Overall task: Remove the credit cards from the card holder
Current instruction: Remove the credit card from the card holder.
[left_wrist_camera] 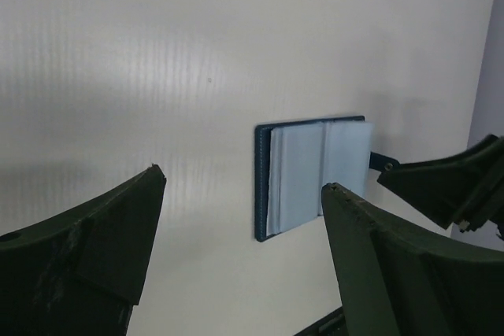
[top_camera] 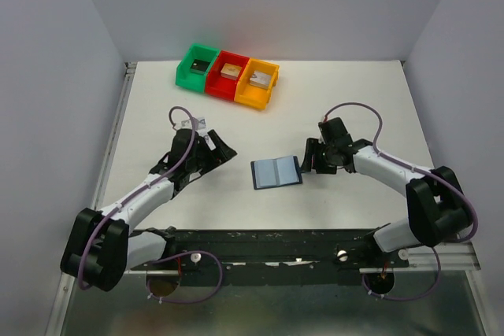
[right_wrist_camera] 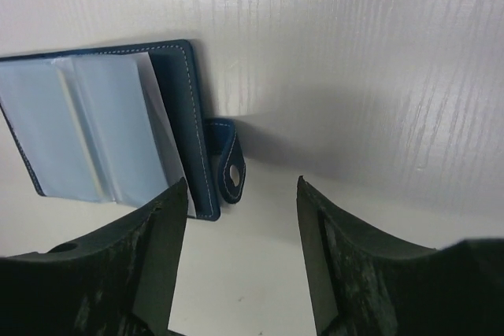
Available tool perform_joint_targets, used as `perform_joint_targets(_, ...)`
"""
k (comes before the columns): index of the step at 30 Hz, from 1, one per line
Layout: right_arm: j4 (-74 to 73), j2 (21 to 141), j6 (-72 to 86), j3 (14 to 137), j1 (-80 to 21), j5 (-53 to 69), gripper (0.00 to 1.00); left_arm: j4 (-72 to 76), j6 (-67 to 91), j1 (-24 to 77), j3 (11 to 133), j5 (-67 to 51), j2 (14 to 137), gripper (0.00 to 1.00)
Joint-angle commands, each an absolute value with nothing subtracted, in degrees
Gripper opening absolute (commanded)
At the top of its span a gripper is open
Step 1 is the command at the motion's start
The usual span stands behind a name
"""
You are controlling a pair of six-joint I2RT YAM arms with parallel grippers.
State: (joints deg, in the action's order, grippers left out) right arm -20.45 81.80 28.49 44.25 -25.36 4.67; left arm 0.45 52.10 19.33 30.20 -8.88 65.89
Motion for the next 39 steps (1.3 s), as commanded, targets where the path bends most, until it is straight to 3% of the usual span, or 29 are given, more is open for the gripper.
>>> perform_joint_targets(1, -21.8, 85.5, 28.6, 47.5, -25.0, 3.0, 0.62, 4.7, 50.3, 24.9, 31.9, -12.7, 68.6, 0.93)
perform_joint_targets(4, -21.6, 86.8, 28.1, 48.3, -25.0, 2.9, 0.55, 3.1, 48.9, 26.9, 34.0, -12.6, 70.9, 0.91)
perform_joint_targets(11, -20.9, 89.6, 27.6, 48.4, -25.0, 3.6, 0.27, 3.4, 46.2, 29.9, 36.4, -14.1, 74.2, 0.9)
perform_joint_targets(13, -20.5, 89.6, 27.5, 47.9, -25.0, 4.2, 0.17, 4.0, 45.6, 30.4, 36.9, -14.7, 75.0, 0.9)
perform_joint_targets(15, -19.8, 88.7, 27.8, 46.8, -25.0, 5.4, 0.0, 5.0, 45.1, 31.0, 37.4, -16.0, 76.2, 0.9)
perform_joint_targets(39, -18.2, 86.0, 27.9, 42.6, -25.0, 10.5, 0.0, 2.9, 40.8, 36.9, 45.8, -16.3, 90.2, 0.86)
